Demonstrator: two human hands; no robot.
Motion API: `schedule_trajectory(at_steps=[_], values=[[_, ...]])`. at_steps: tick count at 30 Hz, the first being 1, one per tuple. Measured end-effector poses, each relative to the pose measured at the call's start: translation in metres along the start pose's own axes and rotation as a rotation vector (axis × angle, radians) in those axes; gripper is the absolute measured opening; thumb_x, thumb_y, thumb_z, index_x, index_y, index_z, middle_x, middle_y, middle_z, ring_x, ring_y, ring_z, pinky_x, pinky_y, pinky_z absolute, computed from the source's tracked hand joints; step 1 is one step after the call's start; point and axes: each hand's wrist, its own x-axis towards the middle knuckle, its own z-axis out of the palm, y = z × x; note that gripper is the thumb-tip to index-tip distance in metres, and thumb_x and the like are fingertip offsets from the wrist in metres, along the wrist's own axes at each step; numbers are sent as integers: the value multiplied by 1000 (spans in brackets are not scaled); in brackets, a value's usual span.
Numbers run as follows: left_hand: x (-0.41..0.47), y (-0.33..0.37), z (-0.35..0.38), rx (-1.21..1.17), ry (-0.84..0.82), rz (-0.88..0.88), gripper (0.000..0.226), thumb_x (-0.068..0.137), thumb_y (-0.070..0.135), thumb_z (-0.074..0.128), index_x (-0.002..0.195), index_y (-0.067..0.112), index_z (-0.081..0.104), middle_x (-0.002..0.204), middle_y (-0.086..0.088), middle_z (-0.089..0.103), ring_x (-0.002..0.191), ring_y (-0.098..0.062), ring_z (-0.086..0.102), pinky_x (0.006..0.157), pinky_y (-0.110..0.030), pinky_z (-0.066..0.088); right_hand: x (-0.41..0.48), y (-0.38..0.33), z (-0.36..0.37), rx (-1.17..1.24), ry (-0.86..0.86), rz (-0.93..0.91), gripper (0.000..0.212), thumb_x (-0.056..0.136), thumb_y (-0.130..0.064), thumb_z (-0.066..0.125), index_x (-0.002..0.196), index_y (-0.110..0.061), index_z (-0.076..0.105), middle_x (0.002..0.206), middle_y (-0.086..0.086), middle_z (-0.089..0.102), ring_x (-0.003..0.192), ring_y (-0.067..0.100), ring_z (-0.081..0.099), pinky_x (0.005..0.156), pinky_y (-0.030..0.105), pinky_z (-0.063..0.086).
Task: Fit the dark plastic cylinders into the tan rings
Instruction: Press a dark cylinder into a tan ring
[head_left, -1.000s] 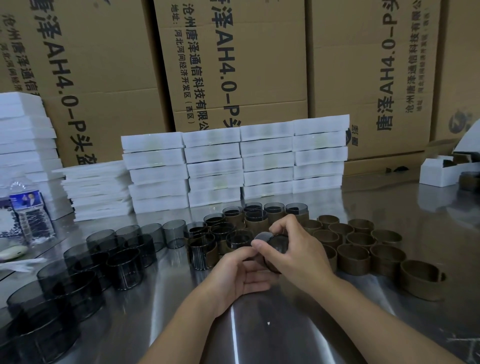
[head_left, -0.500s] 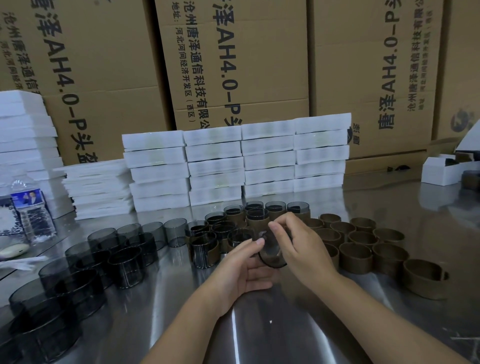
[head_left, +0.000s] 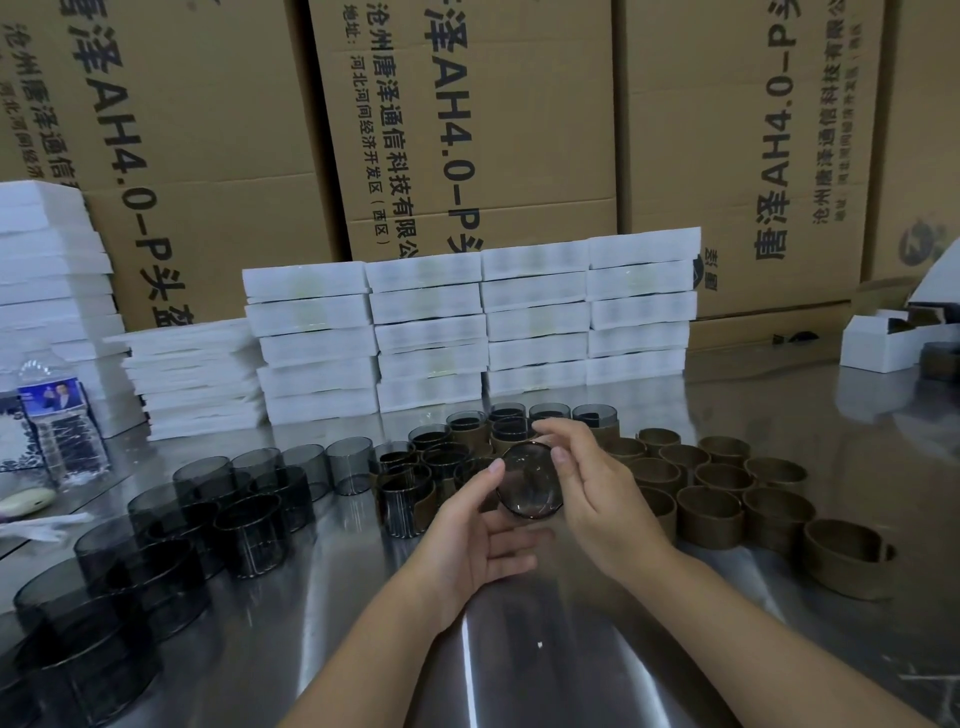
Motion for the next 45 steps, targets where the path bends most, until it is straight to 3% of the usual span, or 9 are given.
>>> schedule_trajectory(at_steps=[7, 14, 16, 19, 25, 31, 34, 37, 45], values=[[3, 0, -3, -81, 81, 47, 62, 73, 57, 55, 122, 20, 62, 103, -13, 73, 86, -22, 72, 66, -28, 55, -1, -1, 0, 47, -110, 32, 56, 98, -18, 41, 122, -67, 28, 125, -26, 50, 111, -7, 52, 96, 16, 38], [3, 0, -3, -74, 96, 44, 57, 73, 57, 55, 119, 24, 63, 103, -11, 74, 87, -21, 73, 70, -31, 52, -1, 0, 2, 28, -145, 22, 56, 87, -31, 45, 125, -66, 25, 125, -38, 41, 95, -4, 55, 86, 18, 39], [3, 0, -2, -74, 100, 38, 58, 73, 57, 55, 121, 23, 62, 107, -14, 73, 88, -22, 72, 71, -31, 52, -3, 0, 3, 20, -154, 28, 58, 85, -35, 49, 127, -66, 24, 127, -38, 41, 102, -3, 54, 92, 21, 41], [2, 0, -2, -75, 105, 30, 59, 73, 57, 56, 121, 22, 62, 117, -19, 69, 90, -24, 70, 73, -31, 52, -3, 0, 4, 27, -162, 57, 63, 82, -40, 54, 138, -52, 26, 133, -24, 46, 117, 1, 51, 104, 28, 41], [3, 0, -3, -73, 83, 20, 60, 73, 57, 55, 120, 21, 63, 122, -19, 66, 86, -23, 69, 72, -31, 50, -3, -1, 4, 12, -148, 74, 70, 81, -43, 64, 142, -44, 28, 136, -19, 47, 123, -3, 46, 105, 22, 37], [5, -3, -3, -31, 55, 23, 58, 70, 58, 54, 114, 22, 63, 100, -7, 75, 81, -18, 71, 69, -29, 53, -2, -2, 5, -44, -145, 41, 70, 78, -52, 63, 140, -42, 31, 134, -27, 38, 121, -14, 38, 99, 14, 33], [5, -2, -3, -4, 40, 18, 62, 71, 62, 51, 117, 21, 64, 98, -7, 75, 83, -18, 70, 70, -29, 53, -2, -2, 4, -72, -141, 51, 73, 74, -64, 55, 139, -42, 31, 131, -27, 37, 120, -9, 40, 97, 16, 34], [4, 1, -3, 13, 18, 18, 67, 75, 63, 46, 123, 20, 63, 102, -8, 74, 85, -18, 72, 67, -28, 53, -1, 1, 3, -58, -89, 75, 69, 79, -59, 60, 139, -36, 35, 133, -20, 42, 120, -4, 43, 98, 18, 36], [0, 0, 1, 61, 30, 80, 46, 81, 38, 64, 126, 30, 62, 118, -10, 71, 109, -23, 67, 81, -36, 50, 2, 3, 5, 25, 31, 142, 49, 84, -59, 57, 126, -37, 43, 117, -17, 57, 107, -7, 52, 82, 8, 38]])
